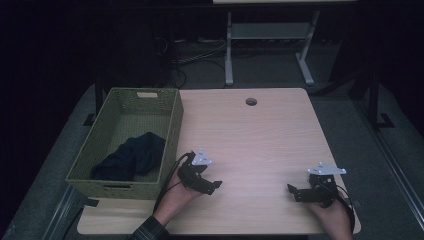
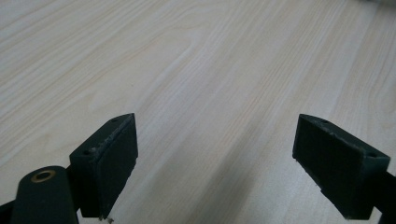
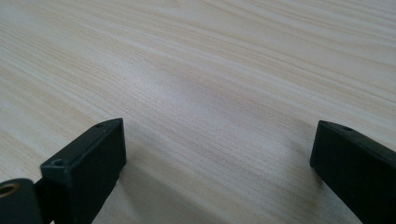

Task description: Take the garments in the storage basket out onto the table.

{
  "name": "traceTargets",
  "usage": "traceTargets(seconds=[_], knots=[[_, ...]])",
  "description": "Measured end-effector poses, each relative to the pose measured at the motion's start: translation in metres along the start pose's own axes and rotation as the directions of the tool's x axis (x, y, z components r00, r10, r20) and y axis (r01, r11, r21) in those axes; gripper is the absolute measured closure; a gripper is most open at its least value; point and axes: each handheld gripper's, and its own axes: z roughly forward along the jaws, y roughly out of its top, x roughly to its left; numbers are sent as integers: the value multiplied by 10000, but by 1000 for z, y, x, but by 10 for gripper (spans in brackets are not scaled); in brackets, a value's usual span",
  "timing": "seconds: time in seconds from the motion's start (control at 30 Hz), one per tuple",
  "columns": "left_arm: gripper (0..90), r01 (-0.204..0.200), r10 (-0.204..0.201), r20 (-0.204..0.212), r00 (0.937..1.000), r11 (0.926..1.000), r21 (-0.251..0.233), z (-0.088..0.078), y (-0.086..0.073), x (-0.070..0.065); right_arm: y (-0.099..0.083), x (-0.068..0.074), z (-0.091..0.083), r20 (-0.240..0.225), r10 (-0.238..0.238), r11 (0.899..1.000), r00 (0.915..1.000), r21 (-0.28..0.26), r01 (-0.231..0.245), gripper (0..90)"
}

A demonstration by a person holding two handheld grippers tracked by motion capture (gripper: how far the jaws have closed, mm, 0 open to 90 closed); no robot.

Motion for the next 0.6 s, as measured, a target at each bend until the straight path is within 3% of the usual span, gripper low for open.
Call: traceTargets(seconds=[0.6], knots=[[137, -20, 22, 137, 9999, 9998, -191, -9, 9, 0, 0, 0, 0, 1, 3, 10000, 10000, -1, -3, 32]])
